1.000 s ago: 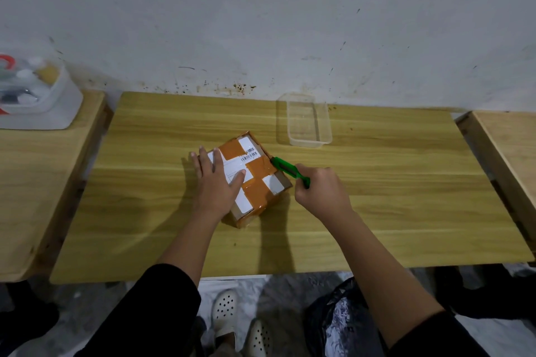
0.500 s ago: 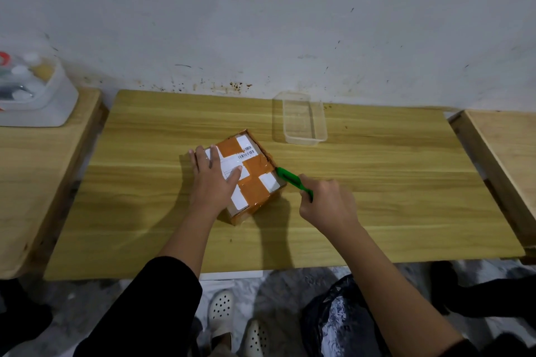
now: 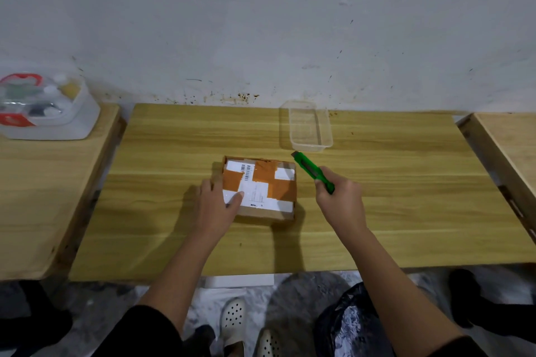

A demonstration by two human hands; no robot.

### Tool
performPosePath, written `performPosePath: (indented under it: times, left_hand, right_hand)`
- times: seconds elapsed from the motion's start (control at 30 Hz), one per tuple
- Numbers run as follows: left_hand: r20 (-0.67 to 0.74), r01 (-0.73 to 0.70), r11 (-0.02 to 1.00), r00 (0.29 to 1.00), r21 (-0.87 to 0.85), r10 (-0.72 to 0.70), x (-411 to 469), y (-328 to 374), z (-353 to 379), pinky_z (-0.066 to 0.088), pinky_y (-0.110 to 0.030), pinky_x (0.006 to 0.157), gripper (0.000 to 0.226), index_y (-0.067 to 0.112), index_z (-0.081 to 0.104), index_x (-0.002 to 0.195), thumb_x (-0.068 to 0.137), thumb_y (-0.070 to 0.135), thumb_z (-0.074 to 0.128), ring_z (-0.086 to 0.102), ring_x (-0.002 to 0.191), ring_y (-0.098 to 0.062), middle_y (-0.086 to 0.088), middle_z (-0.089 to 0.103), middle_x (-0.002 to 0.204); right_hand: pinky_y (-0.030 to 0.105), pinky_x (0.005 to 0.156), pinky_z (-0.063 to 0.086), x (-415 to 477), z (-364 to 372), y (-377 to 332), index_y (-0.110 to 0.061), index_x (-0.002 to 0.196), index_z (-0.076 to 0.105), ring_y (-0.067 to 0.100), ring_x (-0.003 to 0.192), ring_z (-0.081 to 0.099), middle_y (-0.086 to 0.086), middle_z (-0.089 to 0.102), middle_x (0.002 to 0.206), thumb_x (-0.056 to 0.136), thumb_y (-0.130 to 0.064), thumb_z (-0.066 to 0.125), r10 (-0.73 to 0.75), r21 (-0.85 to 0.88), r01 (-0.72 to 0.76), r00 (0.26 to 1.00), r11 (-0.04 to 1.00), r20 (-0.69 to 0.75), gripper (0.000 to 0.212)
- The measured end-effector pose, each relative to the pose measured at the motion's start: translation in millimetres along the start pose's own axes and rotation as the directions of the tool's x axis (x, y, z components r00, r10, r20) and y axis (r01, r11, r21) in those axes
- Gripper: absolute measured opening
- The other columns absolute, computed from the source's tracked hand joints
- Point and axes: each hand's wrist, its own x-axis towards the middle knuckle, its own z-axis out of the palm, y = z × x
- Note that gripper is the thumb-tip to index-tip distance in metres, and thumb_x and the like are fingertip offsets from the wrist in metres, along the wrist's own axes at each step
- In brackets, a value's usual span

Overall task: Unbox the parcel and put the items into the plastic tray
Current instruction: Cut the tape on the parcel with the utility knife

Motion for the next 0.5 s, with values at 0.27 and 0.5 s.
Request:
performPosePath:
  times: [0.27, 0.5]
  left_hand:
    - [0.257, 0.042, 0.971, 0.966, -0.234, 0.02, -2.2, 5.6, 2.8, 0.034, -0.035, 0.102, 0.062, 0.027, -0.004, 0.149, 0.099, 0.038, 0.031, 0.025, 0.139, -0.025, -0.006, 0.008, 0.156]
    - [0.112, 0.183, 0.966, 0.98, -0.182, -0.164, -36.5, 40.5, 27.6, 0.042, -0.039, 0.097, 0.068, 0.018, 0.022, 0.144, 0.088, 0.042, 0.054, 0.036, 0.12, -0.034, -0.016, 0.023, 0.134]
  right_hand:
    - [0.025, 0.044, 0.035, -3.5, 8.1, 10.5, -0.013, 0.129, 0.053, 0.015, 0.044, 0.046, 0.01, 0.067, 0.076, 0.089, -0.015, 0.052, 0.053, 0.07, -0.055, 0.998, 0.996, 0.03, 0.04]
    - [0.029, 0.049, 0.043, -1.2, 2.1, 15.7, -0.01, 0.127, 0.054, 0.019, 0.053, 0.054, 0.014, 0.071, 0.098, 0.088, -0.013, 0.053, 0.086, 0.081, -0.087, 0.996, 0.993, 0.013, 0.039]
